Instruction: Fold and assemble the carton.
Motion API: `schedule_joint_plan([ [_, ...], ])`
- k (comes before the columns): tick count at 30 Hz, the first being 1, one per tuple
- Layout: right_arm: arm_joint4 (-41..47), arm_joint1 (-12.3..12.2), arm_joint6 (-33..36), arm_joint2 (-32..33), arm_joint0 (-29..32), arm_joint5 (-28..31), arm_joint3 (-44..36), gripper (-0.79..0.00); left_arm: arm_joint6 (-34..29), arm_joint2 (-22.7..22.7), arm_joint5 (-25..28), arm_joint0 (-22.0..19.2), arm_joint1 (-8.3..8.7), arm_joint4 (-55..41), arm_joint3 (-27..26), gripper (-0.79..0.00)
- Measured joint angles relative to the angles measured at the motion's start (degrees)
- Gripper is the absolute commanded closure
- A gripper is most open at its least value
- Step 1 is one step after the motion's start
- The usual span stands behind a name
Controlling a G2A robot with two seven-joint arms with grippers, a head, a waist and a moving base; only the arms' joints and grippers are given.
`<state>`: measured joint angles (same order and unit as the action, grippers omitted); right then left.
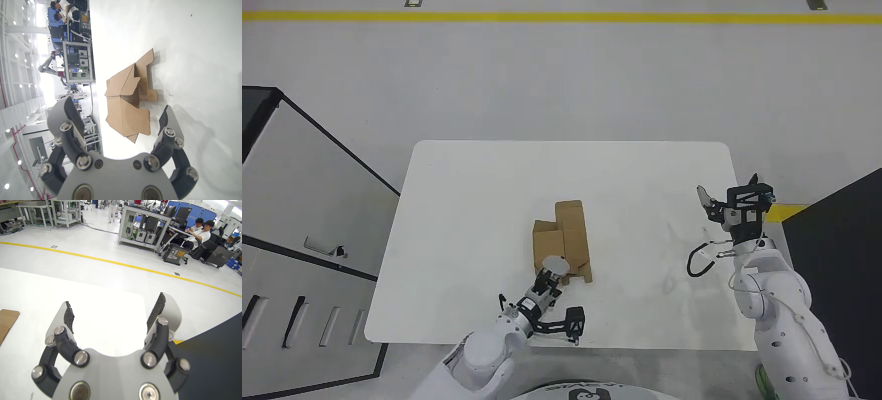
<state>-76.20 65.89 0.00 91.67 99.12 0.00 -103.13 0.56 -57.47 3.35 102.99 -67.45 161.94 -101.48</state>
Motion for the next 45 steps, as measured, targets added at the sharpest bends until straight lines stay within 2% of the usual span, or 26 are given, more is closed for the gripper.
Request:
schedule_joint_plan([
  [10,0.00,0.00,0.00,0.00,0.00,0.00,0.00,-0.785,-2.26,1.38,-1.40,-1.86,-0.45,-0.05,2.50,-0.785],
  [12,0.00,0.00,0.00,0.00,0.00,0.00,0.00,-0.785,-2.18,1.49,-1.32,-2.06,-0.46,-0.10,2.67,-0.702],
  [13,0.00,0.00,0.00,0.00,0.00,0.00,0.00,-0.785,-2.18,1.54,-1.30,-2.16,-0.47,-0.11,2.74,-0.585],
  [14,0.00,0.00,0.00,0.00,0.00,0.00,0.00,-0.785,-2.23,1.57,-1.29,-2.21,-0.48,-0.09,2.77,-0.529],
  [15,0.00,0.00,0.00,0.00,0.00,0.00,0.00,-0.785,-2.28,1.61,-1.28,-2.26,-0.48,-0.07,2.80,-0.511],
  [17,0.00,0.00,0.00,0.00,0.00,0.00,0.00,-0.785,-2.34,1.65,-1.28,-2.34,-0.48,-0.07,2.84,-0.388],
  [18,0.00,0.00,0.00,0.00,0.00,0.00,0.00,-0.785,-2.35,1.62,-1.31,-2.37,-0.47,-0.07,2.86,-0.379],
  [45,0.00,0.00,0.00,0.00,0.00,0.00,0.00,-0.785,-5.46,-0.81,-0.06,-1.66,0.24,3.87,1.28,-0.382],
])
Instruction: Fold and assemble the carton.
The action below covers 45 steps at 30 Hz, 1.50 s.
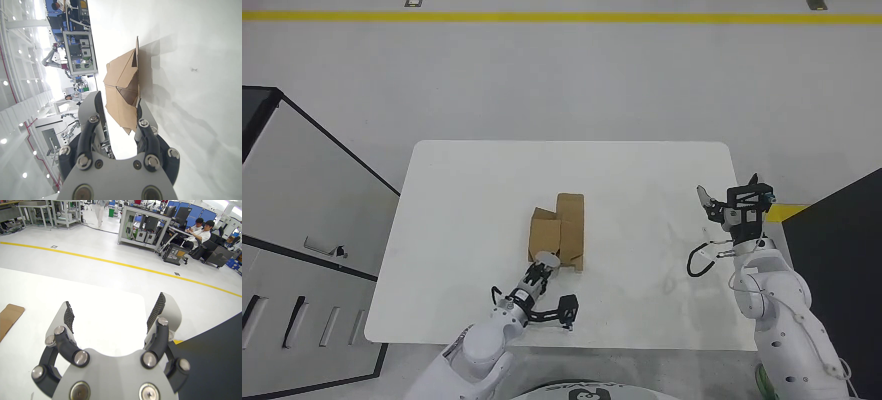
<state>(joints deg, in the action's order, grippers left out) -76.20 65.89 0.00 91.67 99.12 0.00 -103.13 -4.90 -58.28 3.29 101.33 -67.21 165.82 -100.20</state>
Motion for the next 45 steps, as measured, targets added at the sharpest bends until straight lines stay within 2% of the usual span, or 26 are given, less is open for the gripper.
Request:
schedule_joint_plan([
  [12,0.00,0.00,0.00,0.00,0.00,0.00,0.00,-0.785,-1.58,-1.28,2.15,-0.11,0.25,1.67,-0.17,-0.372],
  [17,0.00,0.00,0.00,0.00,0.00,0.00,0.00,-0.785,-2.36,-1.61,-0.20,-0.05,-0.02,-1.40,0.18,-0.283],
  [20,0.00,0.00,0.00,0.00,0.00,0.00,0.00,-0.785,-3.25,-1.42,-1.99,-0.33,-0.33,-3.70,1.22,-0.256],
  [23,0.00,0.00,0.00,0.00,0.00,0.00,0.00,-0.785,-4.16,-1.06,-4.12,-0.76,-0.75,-6.57,2.53,-0.262],
  [28,0.00,0.00,0.00,0.00,0.00,0.00,0.00,-0.785,-4.27,-0.55,-6.67,-1.69,-1.26,-9.90,4.40,-0.336],
  [35,0.00,0.00,0.00,0.00,0.00,0.00,0.00,-0.785,-6.90,0.62,-9.93,-2.93,-2.02,-10.50,6.07,-0.332],
  [45,0.00,0.00,0.00,0.00,0.00,0.00,0.00,-0.785,-8.71,2.95,-10.48,-5.21,-2.99,-9.15,8.68,-0.354],
])
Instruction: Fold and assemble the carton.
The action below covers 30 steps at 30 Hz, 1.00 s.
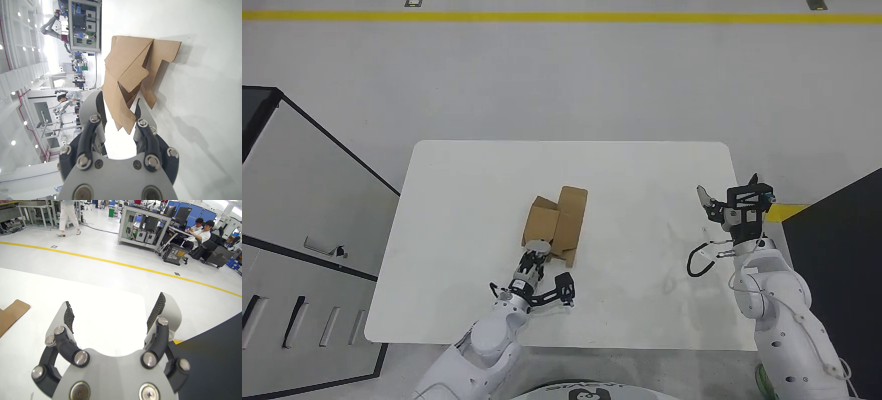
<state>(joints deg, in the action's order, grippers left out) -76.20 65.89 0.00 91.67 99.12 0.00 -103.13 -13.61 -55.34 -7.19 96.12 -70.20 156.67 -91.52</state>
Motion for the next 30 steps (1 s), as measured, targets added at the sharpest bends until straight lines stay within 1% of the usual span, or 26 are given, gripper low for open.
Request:
schedule_joint_plan([
  [4,0.00,0.00,0.00,0.00,0.00,0.00,0.00,-0.785,-1.04,0.31,-0.85,-0.64,-0.35,0.11,0.74,-0.363],
  [8,0.00,0.00,0.00,0.00,0.00,0.00,0.00,-0.785,-1.12,0.94,-0.47,-1.43,-0.68,0.15,1.76,-0.382],
  [12,0.00,0.00,0.00,0.00,0.00,0.00,0.00,-0.785,-1.54,1.21,-0.82,-2.02,-0.98,0.01,2.69,-0.376],
  [18,0.00,0.00,0.00,0.00,0.00,0.00,0.00,-0.785,-3.61,0.66,-3.01,-2.20,-1.26,1.09,3.62,-0.366],
  [25,0.00,0.00,0.00,0.00,0.00,0.00,0.00,-0.785,-3.17,0.78,-3.05,-2.48,-1.62,0.62,5.04,-0.419],
  [30,0.00,0.00,0.00,0.00,0.00,0.00,0.00,-0.785,-2.77,0.80,-4.21,-2.67,-1.89,-0.08,5.55,-0.419],
])
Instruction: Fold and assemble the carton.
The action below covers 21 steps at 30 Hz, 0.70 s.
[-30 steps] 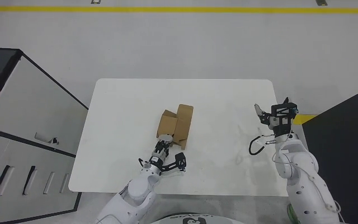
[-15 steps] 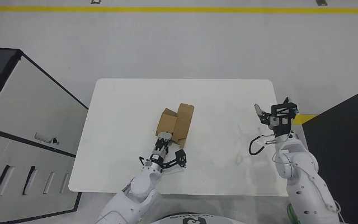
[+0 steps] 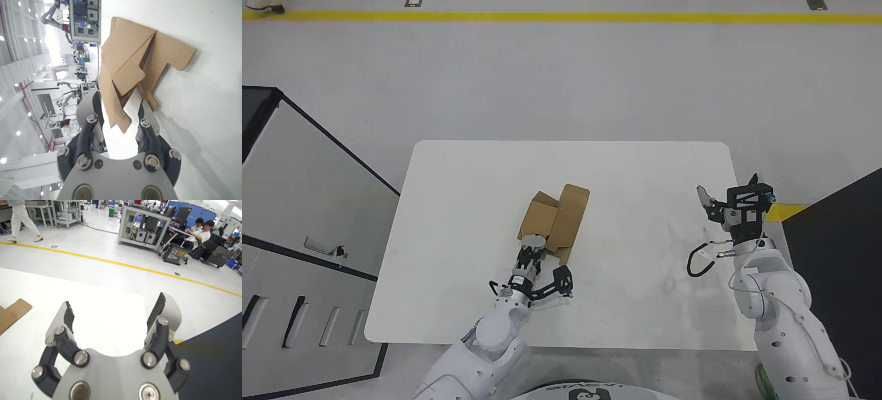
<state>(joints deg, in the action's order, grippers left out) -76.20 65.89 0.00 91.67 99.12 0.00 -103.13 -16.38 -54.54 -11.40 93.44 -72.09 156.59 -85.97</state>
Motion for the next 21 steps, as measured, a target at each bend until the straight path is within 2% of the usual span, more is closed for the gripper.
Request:
schedule_joint_plan([
  [21,0.00,0.00,0.00,0.00,0.00,0.00,0.00,-0.785,0.09,-0.55,-2.57,-0.70,-0.93,-0.26,2.35,-0.406],
])
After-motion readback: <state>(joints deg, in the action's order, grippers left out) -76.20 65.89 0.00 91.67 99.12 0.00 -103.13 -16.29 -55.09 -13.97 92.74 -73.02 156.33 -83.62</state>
